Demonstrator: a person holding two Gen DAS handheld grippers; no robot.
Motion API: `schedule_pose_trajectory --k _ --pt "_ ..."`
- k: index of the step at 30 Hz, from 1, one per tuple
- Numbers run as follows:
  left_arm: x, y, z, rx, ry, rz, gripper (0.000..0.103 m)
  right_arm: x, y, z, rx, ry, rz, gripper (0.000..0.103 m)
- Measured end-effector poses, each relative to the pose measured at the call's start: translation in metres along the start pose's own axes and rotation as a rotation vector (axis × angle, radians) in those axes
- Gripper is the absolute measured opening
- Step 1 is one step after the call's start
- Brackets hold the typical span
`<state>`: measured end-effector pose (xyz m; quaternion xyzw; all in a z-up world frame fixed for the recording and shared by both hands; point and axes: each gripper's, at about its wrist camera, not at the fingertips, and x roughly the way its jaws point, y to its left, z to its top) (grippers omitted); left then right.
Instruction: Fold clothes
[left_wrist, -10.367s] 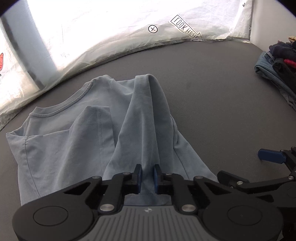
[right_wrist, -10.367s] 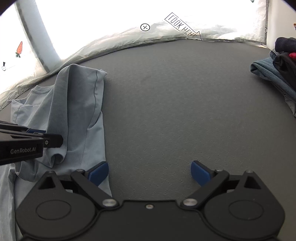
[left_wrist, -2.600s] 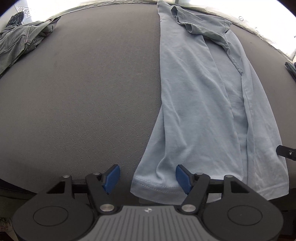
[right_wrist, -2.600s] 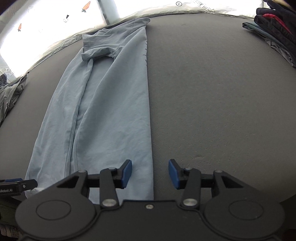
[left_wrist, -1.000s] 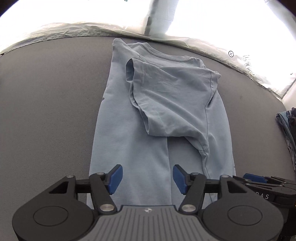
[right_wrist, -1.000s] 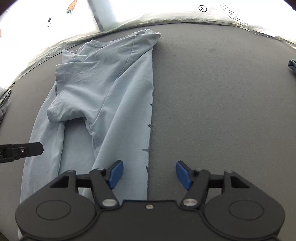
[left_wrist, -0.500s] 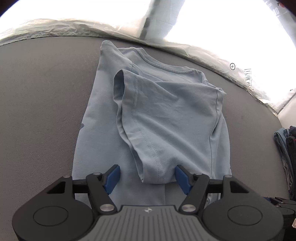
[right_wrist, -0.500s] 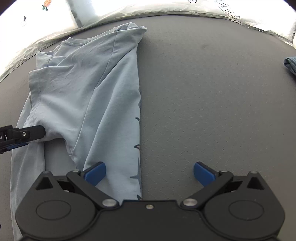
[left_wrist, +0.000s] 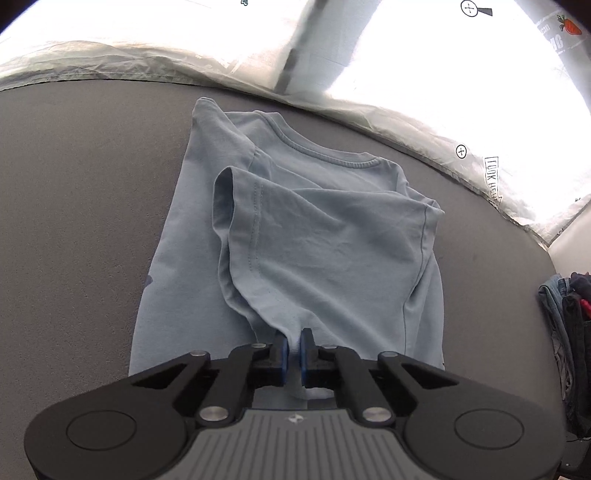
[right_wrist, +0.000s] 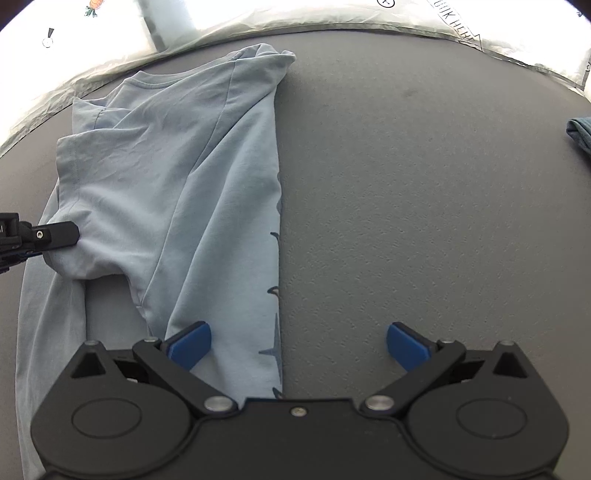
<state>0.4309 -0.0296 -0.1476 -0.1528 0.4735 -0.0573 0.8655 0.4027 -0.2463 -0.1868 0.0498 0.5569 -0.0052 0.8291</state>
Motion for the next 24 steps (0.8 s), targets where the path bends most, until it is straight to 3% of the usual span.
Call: schedule_pose_trajectory --k 4,8,16,20,21,24 --pt "-0.018 -0.01 0.009 0.06 -0.096 0.052 0.004 -0.001 -0.001 -0.001 0.0 -0.002 0.006 0.103" --pt "-0.029 -0.003 0.022 0.051 -0.145 0.091 0.005 -0.002 -0.003 0.0 0.002 0.001 0.017 0.103" --pt "0.006 0.024 -0.002 0.043 -0.018 0.158 0.006 -0.001 0.005 -0.004 -0.056 -0.006 -0.007 0.103" --pt "0.003 0.027 -0.002 0.031 -0.016 0.159 0.012 0.0 0.007 -0.002 -0.067 -0.001 -0.011 0.103" --pt "0.001 0.029 0.0 0.028 -0.021 0.158 0.017 0.001 0.008 0.0 -0.072 0.003 -0.012 0.103" --pt "-0.008 0.034 0.007 0.021 -0.051 0.147 0.024 -0.003 0.011 0.007 -0.097 -0.037 -0.022 0.103"
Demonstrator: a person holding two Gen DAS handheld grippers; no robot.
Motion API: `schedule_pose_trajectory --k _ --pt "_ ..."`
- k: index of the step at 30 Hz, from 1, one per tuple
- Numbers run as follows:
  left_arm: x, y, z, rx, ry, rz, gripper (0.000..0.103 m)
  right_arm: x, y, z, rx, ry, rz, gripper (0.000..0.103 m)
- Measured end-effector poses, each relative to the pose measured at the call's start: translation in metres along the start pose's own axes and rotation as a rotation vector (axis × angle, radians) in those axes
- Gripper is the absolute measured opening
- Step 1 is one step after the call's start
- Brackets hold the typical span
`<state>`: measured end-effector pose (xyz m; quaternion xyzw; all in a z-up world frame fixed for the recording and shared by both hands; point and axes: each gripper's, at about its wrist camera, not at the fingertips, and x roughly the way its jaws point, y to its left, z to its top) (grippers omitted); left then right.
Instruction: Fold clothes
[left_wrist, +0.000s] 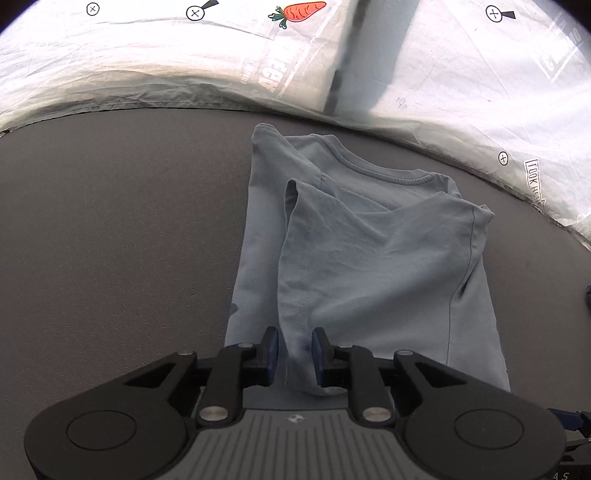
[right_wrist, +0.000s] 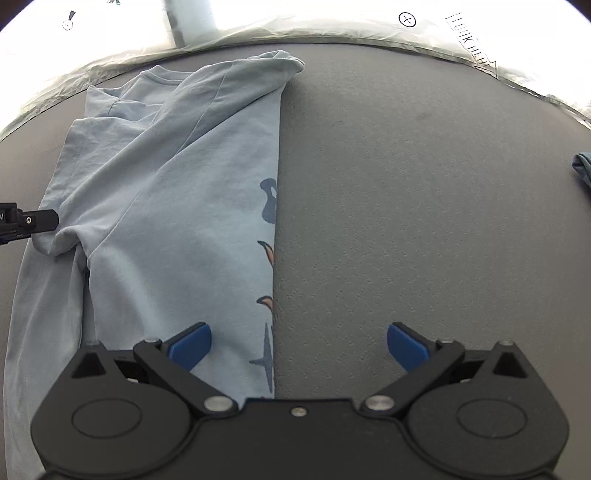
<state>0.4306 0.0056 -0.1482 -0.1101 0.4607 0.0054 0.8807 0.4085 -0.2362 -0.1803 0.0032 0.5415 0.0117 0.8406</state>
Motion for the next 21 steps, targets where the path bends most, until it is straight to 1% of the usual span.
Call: schedule_pose_trajectory --k 1,4,7,8,11,12,13,14,15,17,19,21 --pt "-0.001 0.003 0.004 -0.008 -0.013 -0.014 0.024 -0.002 0.001 0.005 -0.014 -0.021 0.002 0.103" --pt "0.004 0.007 0.019 -0.019 -0.042 -0.039 0.031 -0.002 0.003 0.021 -0.025 -0.053 0.003 0.103" --pt "0.019 0.002 0.037 0.031 -0.07 -0.017 0.039 0.007 0.001 0.035 -0.019 -0.054 0.01 0.103" --pt "0.023 0.0 0.043 0.048 -0.081 -0.013 0.043 0.01 0.0 0.039 -0.017 -0.052 0.009 0.103" --pt "0.035 -0.007 0.058 0.093 -0.112 -0.011 0.043 0.016 0.001 0.046 -0.006 -0.049 0.013 0.103" --pt "0.038 -0.01 0.061 0.109 -0.114 -0.007 0.038 0.019 0.002 0.047 -0.005 -0.045 0.014 0.103" --pt "0.039 -0.012 0.063 0.124 -0.117 -0.012 0.025 0.021 0.002 0.046 -0.004 -0.041 0.014 0.103" --pt "0.039 -0.014 0.064 0.138 -0.123 -0.026 0.004 0.023 0.002 0.045 -0.004 -0.036 0.015 0.103" --pt "0.037 -0.015 0.064 0.143 -0.142 -0.032 0.001 0.023 0.001 0.044 -0.001 -0.032 0.015 0.103" --pt "0.027 -0.014 0.064 0.133 -0.196 -0.029 0.001 0.025 -0.001 0.041 0.006 -0.026 0.015 0.103" --pt "0.017 -0.008 0.066 0.102 -0.233 -0.024 0.001 0.025 -0.003 0.038 0.013 -0.027 0.013 0.103" --pt "0.017 0.002 0.068 0.054 -0.227 -0.033 0.001 0.024 -0.006 0.036 0.024 -0.028 0.014 0.103"
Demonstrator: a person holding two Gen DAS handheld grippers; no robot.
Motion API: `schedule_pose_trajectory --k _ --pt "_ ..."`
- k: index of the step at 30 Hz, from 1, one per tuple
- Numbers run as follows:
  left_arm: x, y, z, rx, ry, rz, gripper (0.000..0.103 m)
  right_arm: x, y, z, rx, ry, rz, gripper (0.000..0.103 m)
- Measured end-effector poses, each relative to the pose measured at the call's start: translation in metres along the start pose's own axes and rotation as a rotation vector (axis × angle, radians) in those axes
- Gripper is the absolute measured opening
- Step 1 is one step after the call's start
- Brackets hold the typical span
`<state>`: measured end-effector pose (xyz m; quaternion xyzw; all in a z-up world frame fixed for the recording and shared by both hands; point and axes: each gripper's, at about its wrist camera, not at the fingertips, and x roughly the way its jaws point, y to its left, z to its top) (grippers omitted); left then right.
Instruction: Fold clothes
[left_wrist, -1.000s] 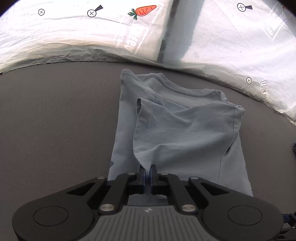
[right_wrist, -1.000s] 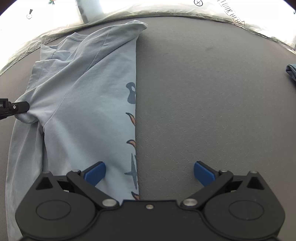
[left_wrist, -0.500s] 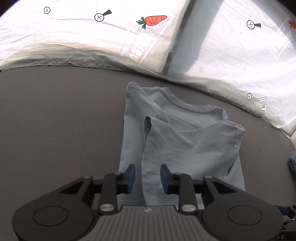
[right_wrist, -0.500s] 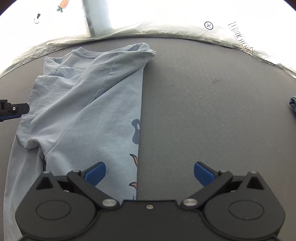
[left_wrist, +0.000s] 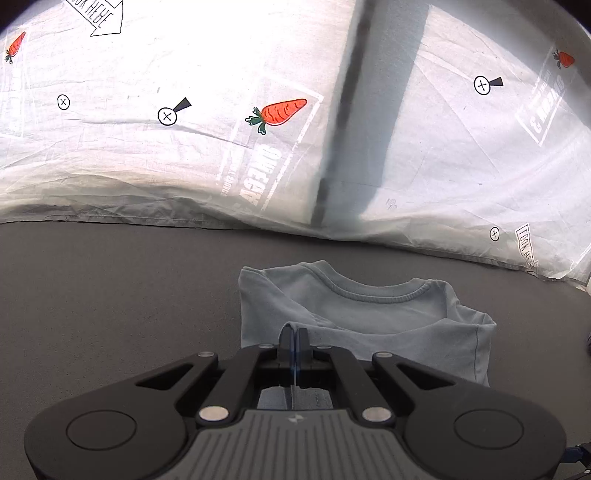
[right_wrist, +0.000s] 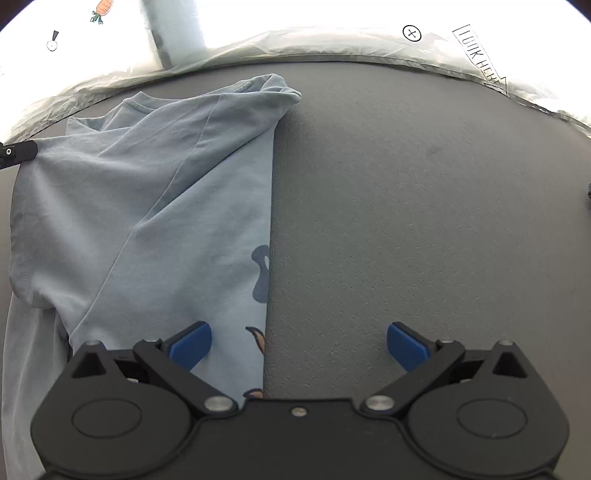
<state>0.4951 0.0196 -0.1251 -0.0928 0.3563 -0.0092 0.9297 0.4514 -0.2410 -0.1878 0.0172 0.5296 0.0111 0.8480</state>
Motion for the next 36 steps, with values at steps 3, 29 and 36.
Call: schedule_pose_trajectory --k 3,29,36 --pt "0.019 0.009 -0.009 -0.021 0.063 0.034 0.001 0.0 -0.001 -0.001 0.001 -0.003 0.007 0.103" --pt "-0.163 0.001 -0.198 -0.03 0.288 0.15 0.027 -0.079 0.007 -0.136 -0.086 0.069 0.151 0.09" --pt "-0.211 0.007 -0.245 -0.133 0.309 0.106 0.027 -0.11 -0.007 -0.189 -0.041 0.059 0.236 0.074"
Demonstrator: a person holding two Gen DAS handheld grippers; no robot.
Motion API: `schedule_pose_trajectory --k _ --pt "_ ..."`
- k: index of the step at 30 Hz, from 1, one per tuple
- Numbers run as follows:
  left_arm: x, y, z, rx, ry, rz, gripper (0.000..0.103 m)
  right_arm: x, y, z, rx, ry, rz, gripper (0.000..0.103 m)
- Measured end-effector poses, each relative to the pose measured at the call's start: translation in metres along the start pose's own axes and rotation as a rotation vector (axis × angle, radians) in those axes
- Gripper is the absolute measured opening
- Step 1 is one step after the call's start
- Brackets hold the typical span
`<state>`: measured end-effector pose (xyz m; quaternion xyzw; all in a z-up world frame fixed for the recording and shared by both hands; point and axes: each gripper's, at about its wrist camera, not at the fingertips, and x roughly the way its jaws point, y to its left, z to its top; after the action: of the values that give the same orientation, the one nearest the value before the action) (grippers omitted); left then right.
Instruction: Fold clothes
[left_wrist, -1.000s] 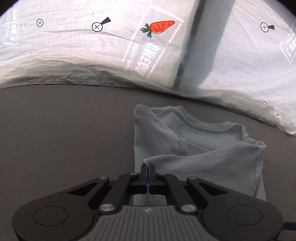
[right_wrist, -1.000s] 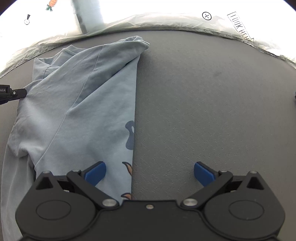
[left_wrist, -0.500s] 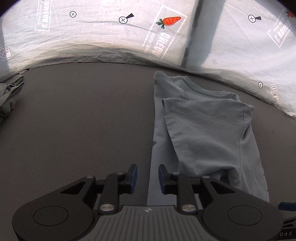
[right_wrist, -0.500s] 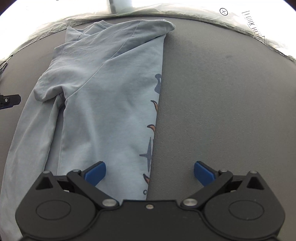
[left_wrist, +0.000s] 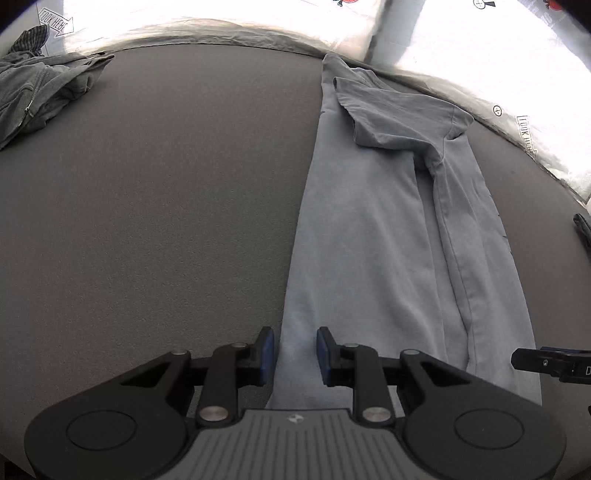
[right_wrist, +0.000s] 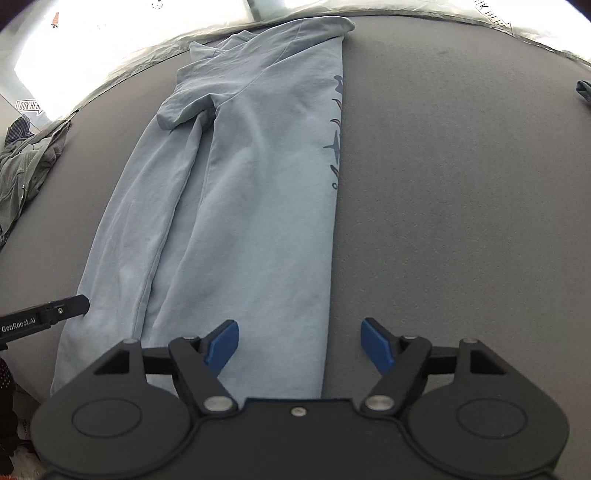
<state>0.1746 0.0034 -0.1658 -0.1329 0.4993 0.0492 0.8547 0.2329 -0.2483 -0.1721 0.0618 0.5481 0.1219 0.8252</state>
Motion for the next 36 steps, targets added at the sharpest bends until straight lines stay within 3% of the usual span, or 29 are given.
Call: schedule_pose_trajectory --k 5,10,21,25,30,31,33,36 --pt "-0.016 0.005 -0.03 0.003 0.016 -0.018 0.028 -0.015 0.0 -0.035 0.009 0.001 0.032 0.066" --pt "-0.03 0.016 -0.048 -0.006 0.04 -0.045 0.028 -0.028 -0.001 -0.062 0.047 -0.003 0.077 0.066" --pt "-0.047 0.041 -0.071 -0.111 0.131 -0.15 0.028 -0.04 -0.028 -0.098 0.33 0.02 0.207 0.058" --pt "-0.049 0.04 -0.07 -0.106 0.15 -0.14 0.029 -0.041 -0.041 -0.108 0.444 0.036 0.25 0.053" --pt "-0.053 0.028 -0.066 0.005 0.138 -0.045 0.029 -0.043 -0.045 -0.112 0.479 0.057 0.253 0.052" --pt "-0.054 0.026 -0.065 0.028 0.125 -0.029 0.03 -0.044 -0.045 -0.112 0.477 0.063 0.249 0.052" --pt "-0.054 0.023 -0.063 0.06 0.103 -0.013 0.048 -0.044 -0.045 -0.112 0.477 0.07 0.247 0.052" --pt "-0.051 0.02 -0.061 0.109 0.093 -0.015 0.058 -0.043 -0.046 -0.111 0.477 0.078 0.246 0.052"
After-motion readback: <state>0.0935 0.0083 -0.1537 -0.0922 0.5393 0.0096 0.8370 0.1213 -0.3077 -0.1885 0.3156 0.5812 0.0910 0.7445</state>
